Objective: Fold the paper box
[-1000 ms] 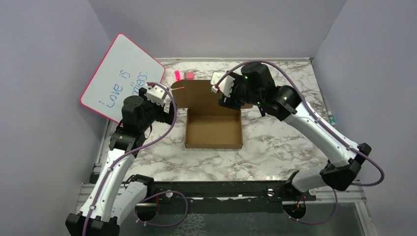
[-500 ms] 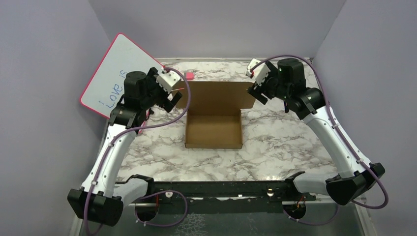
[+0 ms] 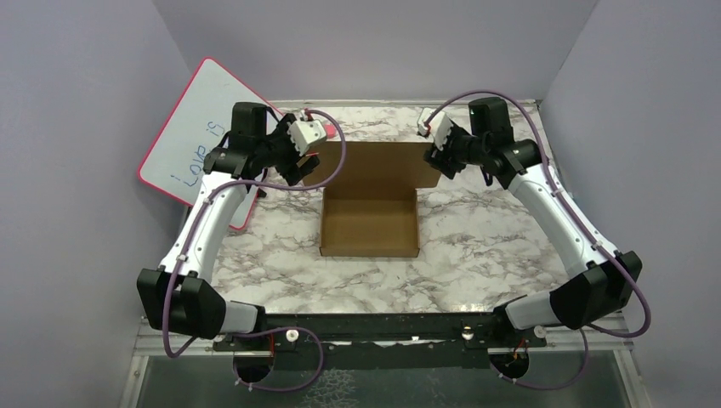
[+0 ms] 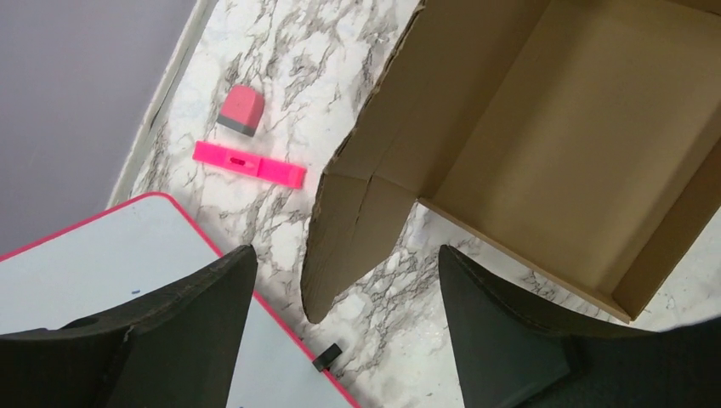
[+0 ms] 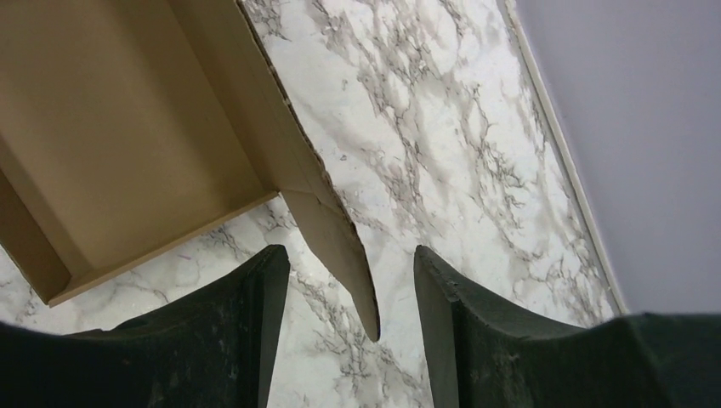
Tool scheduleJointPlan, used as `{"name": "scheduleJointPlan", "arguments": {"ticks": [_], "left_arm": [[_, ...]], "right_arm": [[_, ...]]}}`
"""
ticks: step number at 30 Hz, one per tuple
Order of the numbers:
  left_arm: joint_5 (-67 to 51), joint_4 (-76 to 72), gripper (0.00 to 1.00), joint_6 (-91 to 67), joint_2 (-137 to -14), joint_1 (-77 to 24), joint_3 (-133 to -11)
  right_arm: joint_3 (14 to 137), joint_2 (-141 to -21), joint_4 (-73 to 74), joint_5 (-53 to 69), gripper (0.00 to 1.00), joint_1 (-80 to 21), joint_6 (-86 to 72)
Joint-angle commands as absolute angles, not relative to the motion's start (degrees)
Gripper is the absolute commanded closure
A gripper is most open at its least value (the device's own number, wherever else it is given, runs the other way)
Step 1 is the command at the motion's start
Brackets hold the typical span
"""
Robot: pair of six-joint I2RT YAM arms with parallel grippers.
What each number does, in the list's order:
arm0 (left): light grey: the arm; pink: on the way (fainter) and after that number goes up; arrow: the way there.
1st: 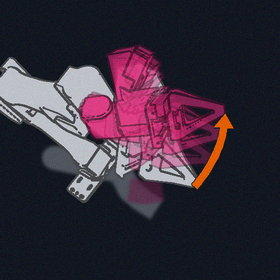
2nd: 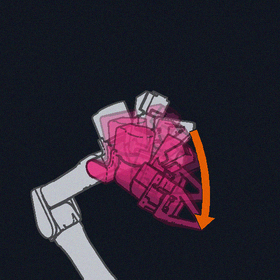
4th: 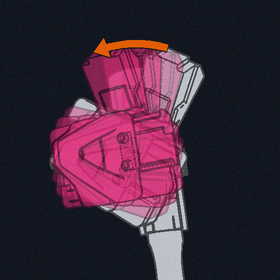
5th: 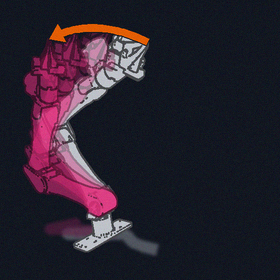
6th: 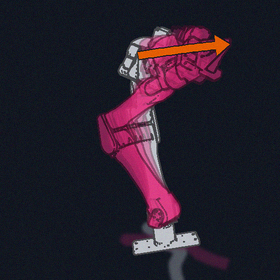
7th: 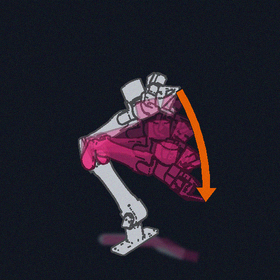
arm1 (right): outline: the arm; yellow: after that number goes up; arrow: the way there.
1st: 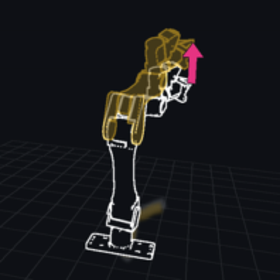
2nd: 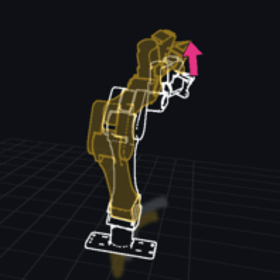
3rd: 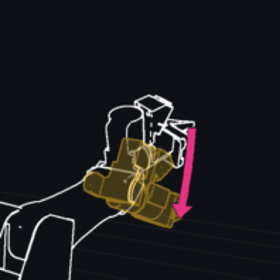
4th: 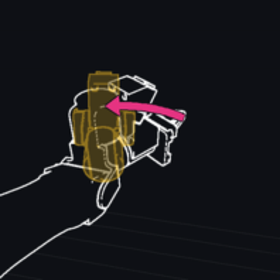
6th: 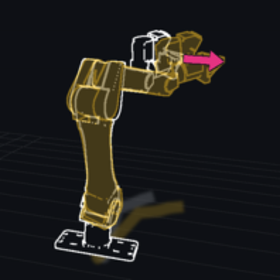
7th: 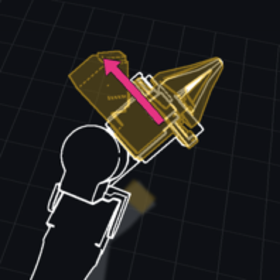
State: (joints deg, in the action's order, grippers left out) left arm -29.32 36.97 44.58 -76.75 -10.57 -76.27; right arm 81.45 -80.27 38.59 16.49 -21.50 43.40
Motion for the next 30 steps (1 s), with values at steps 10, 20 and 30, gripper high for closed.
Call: {"name": "scheduleJointPlan", "arguments": {"ticks": [10, 20, 30], "left_arm": [[-41.4, 42.1, 0.37, 50.0, -84.4, -8.0, -82.3], [-44.7, 42.3, 0.72, 49.5, -85.8, -7.1, -82.1], [-45.3, 42.3, 1.0, 45.1, -86.4, -7.1, -82.7]], "right_arm": [[82.5, -85.2, 38.5, 26.6, 0.59, -18.4, 47.5], [81.9, -85.0, 38.0, 26.5, 0.82, -18.1, 47.3], [78.7, -82.5, 33.5, 28.5, 0.99, -18.2, 41.2]]}}
